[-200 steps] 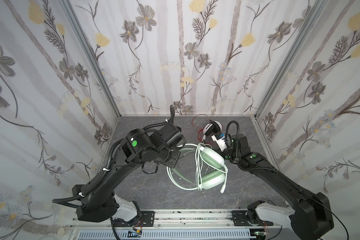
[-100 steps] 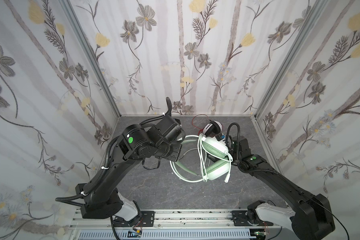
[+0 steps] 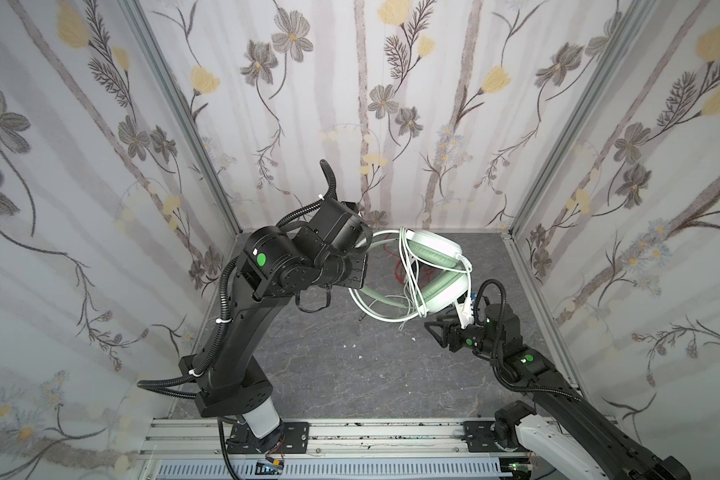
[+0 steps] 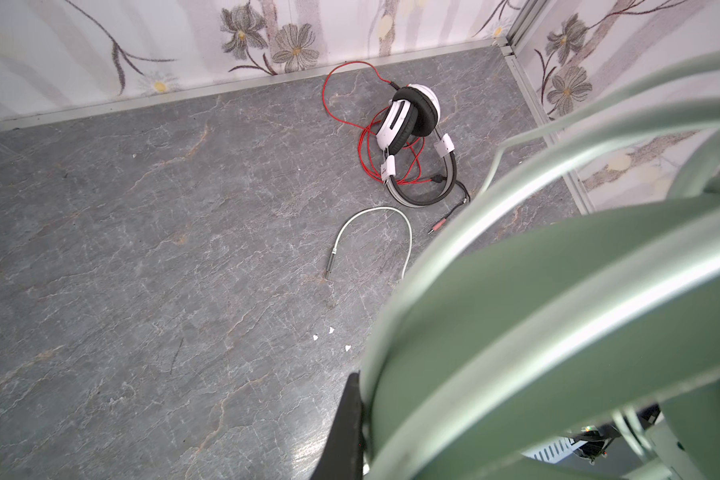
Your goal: Wrap the headphones
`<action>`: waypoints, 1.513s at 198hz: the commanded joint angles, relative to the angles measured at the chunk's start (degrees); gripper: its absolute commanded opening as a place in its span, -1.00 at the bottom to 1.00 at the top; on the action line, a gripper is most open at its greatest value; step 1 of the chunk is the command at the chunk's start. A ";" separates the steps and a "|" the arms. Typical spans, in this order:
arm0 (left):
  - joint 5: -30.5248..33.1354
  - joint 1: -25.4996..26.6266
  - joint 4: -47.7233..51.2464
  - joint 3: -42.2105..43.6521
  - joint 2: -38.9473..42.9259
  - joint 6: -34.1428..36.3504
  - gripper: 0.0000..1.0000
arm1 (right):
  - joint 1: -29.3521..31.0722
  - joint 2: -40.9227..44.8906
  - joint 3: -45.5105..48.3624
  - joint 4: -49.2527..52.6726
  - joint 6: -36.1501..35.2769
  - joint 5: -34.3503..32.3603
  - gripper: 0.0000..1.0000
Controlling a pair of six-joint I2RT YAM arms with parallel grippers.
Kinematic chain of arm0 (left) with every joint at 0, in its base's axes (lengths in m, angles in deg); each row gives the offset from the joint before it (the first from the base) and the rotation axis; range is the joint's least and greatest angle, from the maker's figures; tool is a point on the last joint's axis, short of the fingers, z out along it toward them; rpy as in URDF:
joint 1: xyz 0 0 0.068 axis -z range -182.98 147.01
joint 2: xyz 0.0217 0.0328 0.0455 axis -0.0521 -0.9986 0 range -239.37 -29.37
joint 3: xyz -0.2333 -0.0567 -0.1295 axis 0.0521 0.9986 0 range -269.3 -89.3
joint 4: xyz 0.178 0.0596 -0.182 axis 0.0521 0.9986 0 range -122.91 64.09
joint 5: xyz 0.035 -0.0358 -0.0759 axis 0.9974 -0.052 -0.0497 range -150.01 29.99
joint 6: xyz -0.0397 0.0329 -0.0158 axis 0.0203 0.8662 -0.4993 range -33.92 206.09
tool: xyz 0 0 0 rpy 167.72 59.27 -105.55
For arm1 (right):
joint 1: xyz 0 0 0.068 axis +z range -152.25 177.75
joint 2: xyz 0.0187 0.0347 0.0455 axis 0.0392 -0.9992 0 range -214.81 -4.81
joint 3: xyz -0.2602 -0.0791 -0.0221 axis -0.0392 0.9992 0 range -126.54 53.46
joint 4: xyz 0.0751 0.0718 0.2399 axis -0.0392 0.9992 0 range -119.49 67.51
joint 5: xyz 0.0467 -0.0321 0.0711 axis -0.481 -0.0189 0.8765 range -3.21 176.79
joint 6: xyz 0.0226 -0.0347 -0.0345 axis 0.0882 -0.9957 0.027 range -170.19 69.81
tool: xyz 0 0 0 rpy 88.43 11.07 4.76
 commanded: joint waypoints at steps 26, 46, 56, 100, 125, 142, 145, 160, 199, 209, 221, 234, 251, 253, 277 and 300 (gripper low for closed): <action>-3.05 -0.58 3.14 -2.63 -0.65 -0.04 -1.00 | -0.06 -3.61 2.98 -18.32 15.64 4.78 0.34; -3.30 -0.82 3.07 -3.61 -1.00 0.03 -1.00 | -0.08 -7.02 5.11 -24.45 20.67 2.25 0.35; -3.43 -0.89 2.84 -3.68 -0.83 0.42 -1.00 | -0.02 -8.42 6.83 -27.72 23.79 0.18 0.35; -4.21 -1.97 1.05 -3.76 0.09 0.48 -1.00 | 3.58 -9.66 14.50 -43.34 28.99 -8.40 0.36; -5.52 -2.50 0.23 -3.78 0.00 0.48 -1.00 | 4.79 -12.00 15.74 -48.82 28.51 -8.89 0.37; -6.02 -2.69 0.06 -3.91 -0.18 0.39 -1.00 | 5.92 -13.55 16.80 -53.43 28.76 -9.25 0.36; -6.02 -2.81 0.06 -4.00 -0.25 0.39 -1.00 | 6.34 -13.81 17.09 -54.12 28.78 -9.50 0.36; -6.19 -3.05 0.21 -4.18 -0.41 0.32 -1.00 | 8.88 -14.92 17.21 -56.12 28.11 -11.25 0.36; -6.72 -3.75 -0.10 -4.30 -0.04 0.13 -1.00 | 10.53 -19.35 15.19 -56.55 27.11 -13.19 0.36; -6.64 -3.87 -0.07 -4.36 0.09 0.05 -1.00 | 10.53 -21.61 14.32 -57.16 27.19 -12.97 0.35; -6.72 -3.95 -0.04 -4.32 0.17 0.04 -1.00 | 10.59 -24.55 13.69 -59.62 27.43 -12.29 0.31; -6.65 -4.15 -0.14 -4.35 0.34 -0.01 -1.00 | 10.90 -27.56 13.55 -63.27 27.55 -11.65 0.30; -6.72 -4.33 -0.11 -4.38 0.53 -0.12 -1.00 | 11.40 -30.71 12.93 -66.32 27.46 -10.67 0.34; -6.72 -4.34 -0.12 -4.38 0.53 -0.11 -1.00 | 11.58 -30.97 12.84 -66.56 27.46 -10.63 0.34; -6.81 -4.56 0.19 -4.34 0.53 -0.23 -1.00 | 12.69 -33.53 12.03 -68.66 26.85 -10.64 0.31; -6.99 -4.65 0.19 -4.38 0.45 -0.30 -1.00 | 13.83 -35.89 9.91 -67.53 26.32 -10.28 0.22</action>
